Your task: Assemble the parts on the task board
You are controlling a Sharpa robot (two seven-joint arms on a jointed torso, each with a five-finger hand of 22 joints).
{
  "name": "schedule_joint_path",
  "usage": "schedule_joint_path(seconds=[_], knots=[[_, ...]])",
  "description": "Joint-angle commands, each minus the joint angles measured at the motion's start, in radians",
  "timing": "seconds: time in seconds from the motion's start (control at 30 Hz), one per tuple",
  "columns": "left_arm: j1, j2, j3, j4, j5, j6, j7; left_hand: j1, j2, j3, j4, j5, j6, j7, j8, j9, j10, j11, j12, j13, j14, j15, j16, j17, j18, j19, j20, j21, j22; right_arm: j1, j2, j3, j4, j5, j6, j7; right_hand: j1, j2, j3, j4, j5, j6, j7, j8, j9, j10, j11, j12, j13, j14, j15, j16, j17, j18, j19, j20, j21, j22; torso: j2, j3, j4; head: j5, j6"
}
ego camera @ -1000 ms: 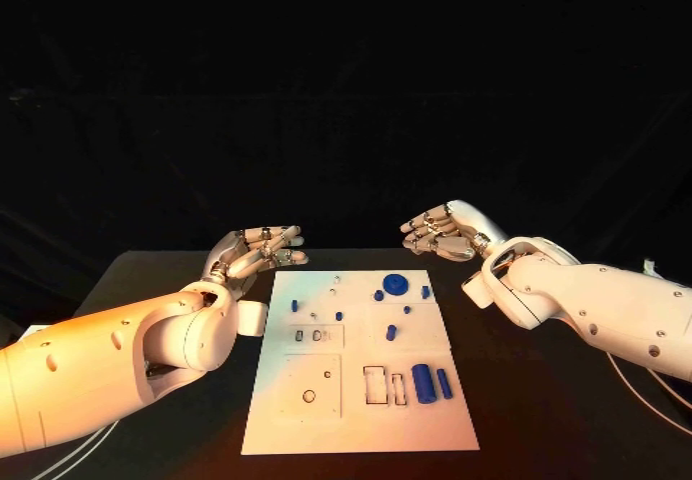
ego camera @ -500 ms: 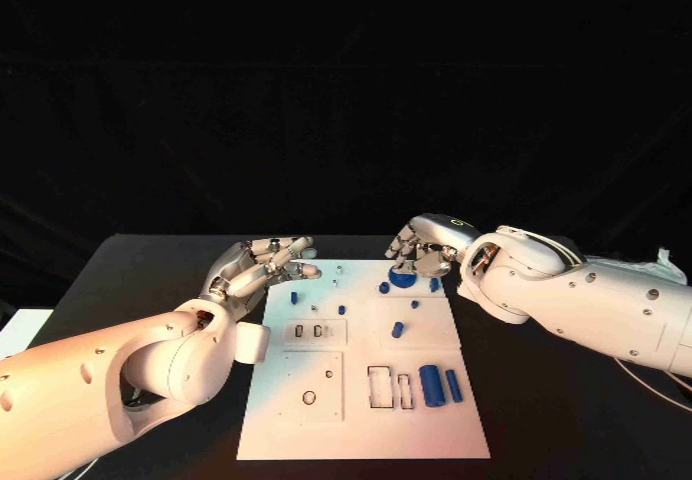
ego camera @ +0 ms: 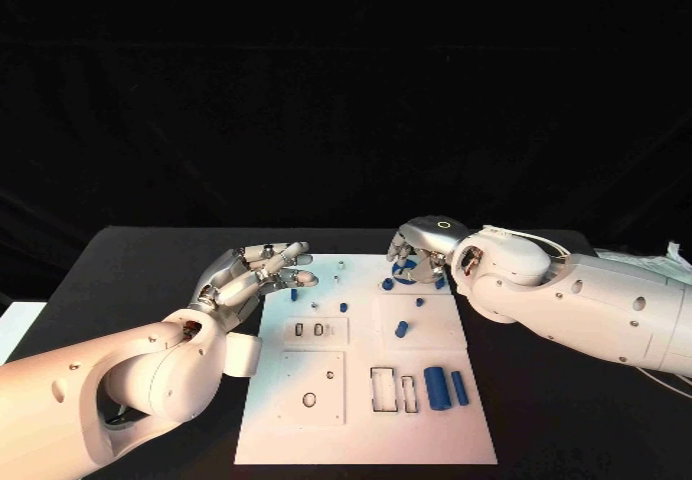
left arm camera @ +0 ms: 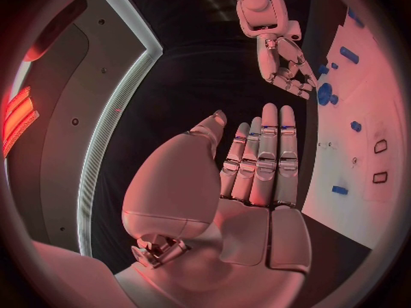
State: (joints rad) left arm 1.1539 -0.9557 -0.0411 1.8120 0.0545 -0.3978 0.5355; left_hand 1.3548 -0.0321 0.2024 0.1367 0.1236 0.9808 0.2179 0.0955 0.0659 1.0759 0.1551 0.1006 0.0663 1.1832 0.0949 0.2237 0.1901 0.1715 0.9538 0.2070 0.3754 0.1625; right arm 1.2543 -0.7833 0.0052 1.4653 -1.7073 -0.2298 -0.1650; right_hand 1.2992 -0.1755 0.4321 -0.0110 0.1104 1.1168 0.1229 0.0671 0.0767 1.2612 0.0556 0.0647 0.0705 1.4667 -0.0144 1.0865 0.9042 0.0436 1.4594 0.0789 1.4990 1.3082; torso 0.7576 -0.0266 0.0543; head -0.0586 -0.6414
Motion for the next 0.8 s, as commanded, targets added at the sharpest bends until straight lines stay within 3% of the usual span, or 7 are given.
schedule_joint_path(seconds=[0.03,0.3,0.57,0.8], knots=[[0.003,-0.004,0.001,0.01,0.008,0.029,0.0,-0.007,0.002,-0.003,0.002,0.0,-0.003,0.004,-0.005,-0.002,-0.003,0.005,-0.007,-0.001,-0.005,0.005,-0.005,0.002,0.009,-0.007,0.001,-0.007,-0.001,0.001,0.002,0.0,0.007,-0.066,0.058,-0.033,-0.001,-0.012,-0.002,0.008,-0.006,-0.001,-0.007,-0.002,0.001,-0.006,0.003,-0.004,-0.001,0.045,-0.004,0.012,0.01,-0.012,0.029,0.001,0.005,0.118,0.012,0.0022,0.0046,0.001,-0.002],[0.004,-0.006,0.002,0.014,0.037,0.039,0.002,-0.019,0.003,-0.008,0.008,-0.001,-0.005,0.007,-0.011,-0.001,-0.007,0.007,-0.01,-0.001,-0.005,0.007,-0.007,0.005,0.009,-0.008,0.003,-0.007,-0.003,0.002,0.006,0.001,0.009,-0.063,0.104,-0.031,-0.001,-0.019,-0.008,0.022,-0.013,0.0,-0.011,-0.001,0.002,-0.03,0.008,-0.005,-0.004,0.037,0.0,0.026,0.018,-0.011,0.026,0.005,0.007,0.119,0.02,0.0039,0.0054,0.003,-0.006],[0.005,-0.008,0.002,0.014,0.043,0.041,0.0,-0.02,0.003,-0.009,0.008,-0.001,-0.005,0.007,-0.011,-0.001,-0.007,0.007,-0.011,-0.001,-0.005,0.008,-0.008,0.006,0.009,-0.008,0.003,-0.008,-0.003,0.002,0.011,0.001,0.007,-0.063,0.124,-0.028,0.004,-0.013,-0.008,0.028,-0.018,0.008,-0.012,0.001,0.004,-0.033,0.008,-0.003,-0.003,0.035,0.0,0.033,0.023,-0.011,0.025,0.006,0.009,0.121,0.025,0.0021,0.0092,0.002,-0.006],[0.006,-0.012,0.002,0.016,0.043,0.041,-0.002,-0.021,0.003,-0.01,0.009,-0.001,-0.006,0.007,-0.012,-0.001,-0.008,0.008,-0.011,-0.001,-0.006,0.008,-0.008,0.006,0.009,-0.009,0.003,-0.008,-0.003,0.002,0.017,0.001,0.0,-0.066,0.135,-0.03,0.008,-0.009,-0.01,0.036,-0.027,0.021,-0.006,0.003,0.006,-0.05,0.012,-0.005,-0.005,0.027,0.002,0.027,0.008,-0.01,0.019,0.009,0.007,0.114,0.028,0.0025,0.0075,0.002,-0.008]])
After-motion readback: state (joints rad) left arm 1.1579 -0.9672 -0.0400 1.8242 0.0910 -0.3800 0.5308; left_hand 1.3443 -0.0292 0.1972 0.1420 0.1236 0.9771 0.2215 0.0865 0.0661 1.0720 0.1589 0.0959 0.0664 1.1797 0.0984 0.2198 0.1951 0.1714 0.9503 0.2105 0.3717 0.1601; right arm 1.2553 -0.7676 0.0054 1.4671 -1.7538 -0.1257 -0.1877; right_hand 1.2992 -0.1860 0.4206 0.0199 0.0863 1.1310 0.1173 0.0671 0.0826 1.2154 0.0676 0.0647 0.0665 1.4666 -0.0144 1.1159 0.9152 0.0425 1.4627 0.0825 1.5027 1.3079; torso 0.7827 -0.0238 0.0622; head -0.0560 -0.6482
